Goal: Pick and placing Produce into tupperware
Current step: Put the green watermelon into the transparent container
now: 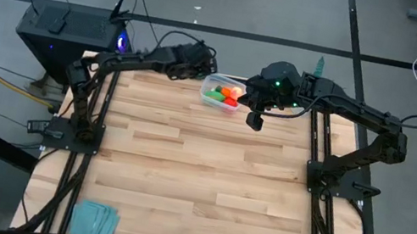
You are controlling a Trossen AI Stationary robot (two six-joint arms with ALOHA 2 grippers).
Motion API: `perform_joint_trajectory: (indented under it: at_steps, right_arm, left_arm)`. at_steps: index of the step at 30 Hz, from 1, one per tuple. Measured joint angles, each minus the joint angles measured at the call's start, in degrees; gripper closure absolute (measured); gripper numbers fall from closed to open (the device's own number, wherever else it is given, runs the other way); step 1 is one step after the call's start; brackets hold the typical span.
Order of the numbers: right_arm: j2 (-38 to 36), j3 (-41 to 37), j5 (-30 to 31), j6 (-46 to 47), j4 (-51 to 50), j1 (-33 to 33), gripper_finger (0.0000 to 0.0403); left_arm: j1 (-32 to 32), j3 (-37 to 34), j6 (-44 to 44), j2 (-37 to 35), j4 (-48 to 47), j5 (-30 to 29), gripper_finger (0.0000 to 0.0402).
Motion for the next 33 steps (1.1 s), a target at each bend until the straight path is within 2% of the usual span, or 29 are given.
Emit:
perform_joint_trajectory:
  at_steps: [9,22,28,33]
  right_arm:
    - [0.00,-0.01,0.01,0.00,0.00,0.00,0.0371]
    - [0.00,-0.01,0.01,0.01,0.00,0.01,0.0371]
    - [0.00,-0.01,0.01,0.01,0.00,0.01,0.0371]
    - [0.00,-0.01,0.01,-0.01,0.04,0.00,0.0371]
  left_arm:
    - [-3.08,0.00,0.15,0.00,0.35,0.02,0.0114]
    - [-3.32,0.00,0.39,-3.79,0.31,0.37,0.0114]
    - [-3.32,0.04,12.56,-5.31,0.51,0.34,0.0114]
    - [-3.37,0.04,13.20,-5.57,0.37,0.44,0.0114]
